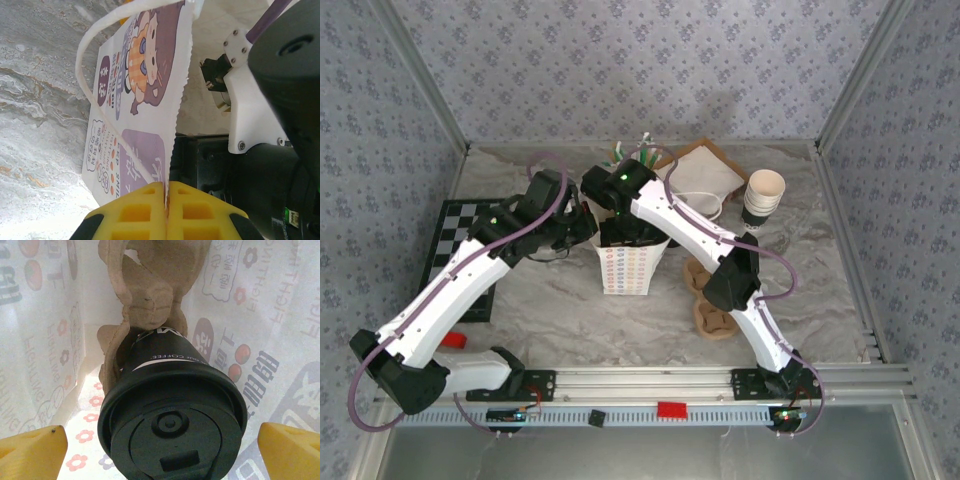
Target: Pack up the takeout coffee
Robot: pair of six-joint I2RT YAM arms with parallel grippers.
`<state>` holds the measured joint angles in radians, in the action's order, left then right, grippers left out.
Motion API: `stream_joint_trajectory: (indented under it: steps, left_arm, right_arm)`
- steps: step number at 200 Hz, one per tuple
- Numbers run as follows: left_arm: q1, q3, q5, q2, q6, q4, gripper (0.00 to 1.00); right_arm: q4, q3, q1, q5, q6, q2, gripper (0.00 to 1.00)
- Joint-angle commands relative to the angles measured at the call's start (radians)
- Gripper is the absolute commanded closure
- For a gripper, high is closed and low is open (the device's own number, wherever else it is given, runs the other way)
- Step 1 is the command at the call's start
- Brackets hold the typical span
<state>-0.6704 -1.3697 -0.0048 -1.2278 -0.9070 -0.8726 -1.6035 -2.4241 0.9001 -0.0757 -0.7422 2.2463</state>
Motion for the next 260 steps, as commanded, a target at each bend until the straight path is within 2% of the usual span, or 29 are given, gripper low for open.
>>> stream_joint_trajectory:
  steps: [1, 87, 133, 163, 260]
  left_arm:
    - [-0.012, 0.041, -0.003, -0.040, -0.004, -0.079, 1.00]
    - [-0.012, 0.044, -0.006, -0.035, -0.009, -0.073, 1.00]
    - [-0.015, 0.043, -0.001, -0.042, -0.007, -0.071, 1.00]
    - [-0.016, 0.040, -0.007, -0.043, -0.006, -0.082, 1.00]
    - [-0.034, 0.001, -0.036, -0.077, 0.002, -0.119, 1.00]
  right_arm:
    - [-0.002, -0.033, 0.025, 0.036, -0.011, -0.088, 0.00]
    - [0.004, -0.045, 0.023, 0.034, -0.012, -0.111, 0.00]
    - [-0.003, -0.058, 0.024, 0.026, -0.013, -0.114, 0.04]
    - [-0.001, -0.067, 0.023, 0.033, -0.017, -0.119, 0.10]
    - [-0.024, -0.073, 0.016, 0.066, -0.064, -0.146, 0.06]
